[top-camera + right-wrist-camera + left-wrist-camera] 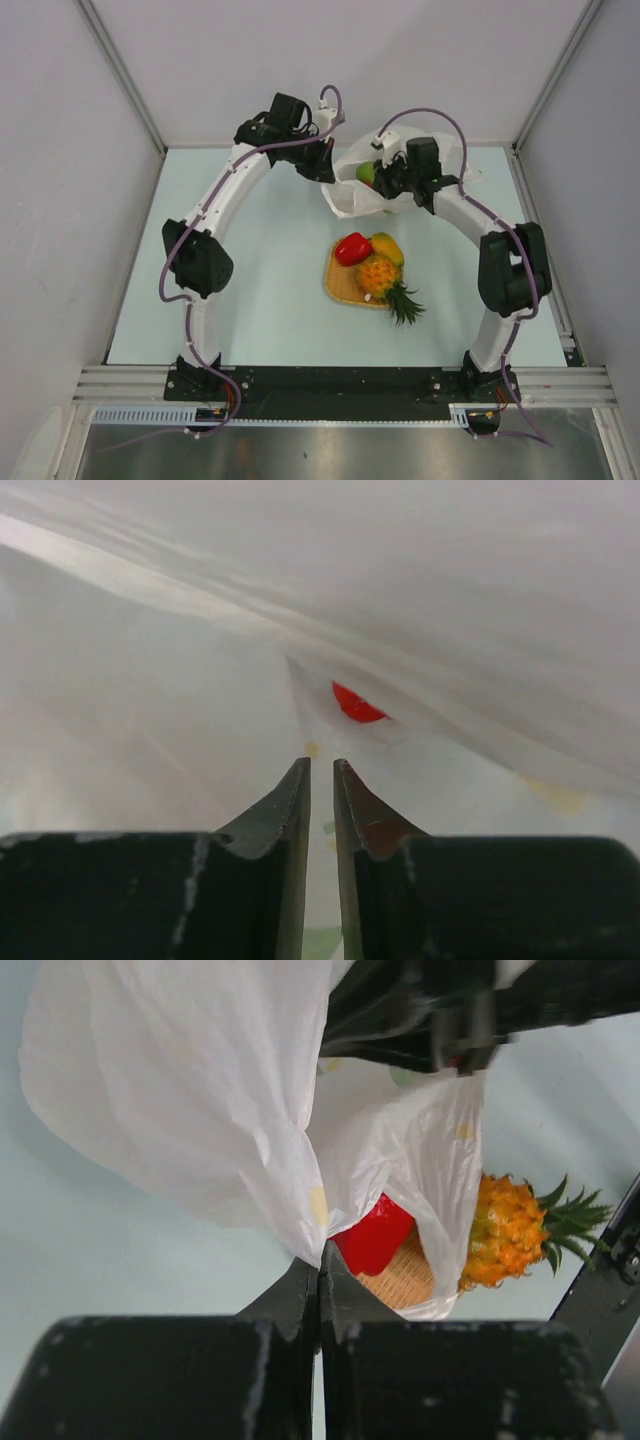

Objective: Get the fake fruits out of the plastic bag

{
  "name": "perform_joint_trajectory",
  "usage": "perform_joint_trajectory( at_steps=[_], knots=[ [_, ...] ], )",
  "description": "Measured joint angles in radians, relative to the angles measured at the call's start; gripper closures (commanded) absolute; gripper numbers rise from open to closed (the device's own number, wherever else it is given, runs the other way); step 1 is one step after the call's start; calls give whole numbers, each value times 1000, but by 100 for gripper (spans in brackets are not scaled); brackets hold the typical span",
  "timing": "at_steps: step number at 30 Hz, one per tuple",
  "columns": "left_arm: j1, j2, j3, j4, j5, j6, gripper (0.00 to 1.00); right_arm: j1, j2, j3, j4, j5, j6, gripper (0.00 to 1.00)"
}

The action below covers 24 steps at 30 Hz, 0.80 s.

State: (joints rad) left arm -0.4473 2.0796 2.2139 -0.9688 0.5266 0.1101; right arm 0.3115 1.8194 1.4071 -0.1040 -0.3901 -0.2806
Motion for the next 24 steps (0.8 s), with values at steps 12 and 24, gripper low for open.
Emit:
perform_joint_trajectory(
  at_steps=[12,24],
  knots=[
    [-13,-189,-326,-44,-110,197,100,5,266,221,-3,139,71,8],
    [-58,-195,-341,-5,-187,243,100,-6,515,441,14,141,162,2]
  ],
)
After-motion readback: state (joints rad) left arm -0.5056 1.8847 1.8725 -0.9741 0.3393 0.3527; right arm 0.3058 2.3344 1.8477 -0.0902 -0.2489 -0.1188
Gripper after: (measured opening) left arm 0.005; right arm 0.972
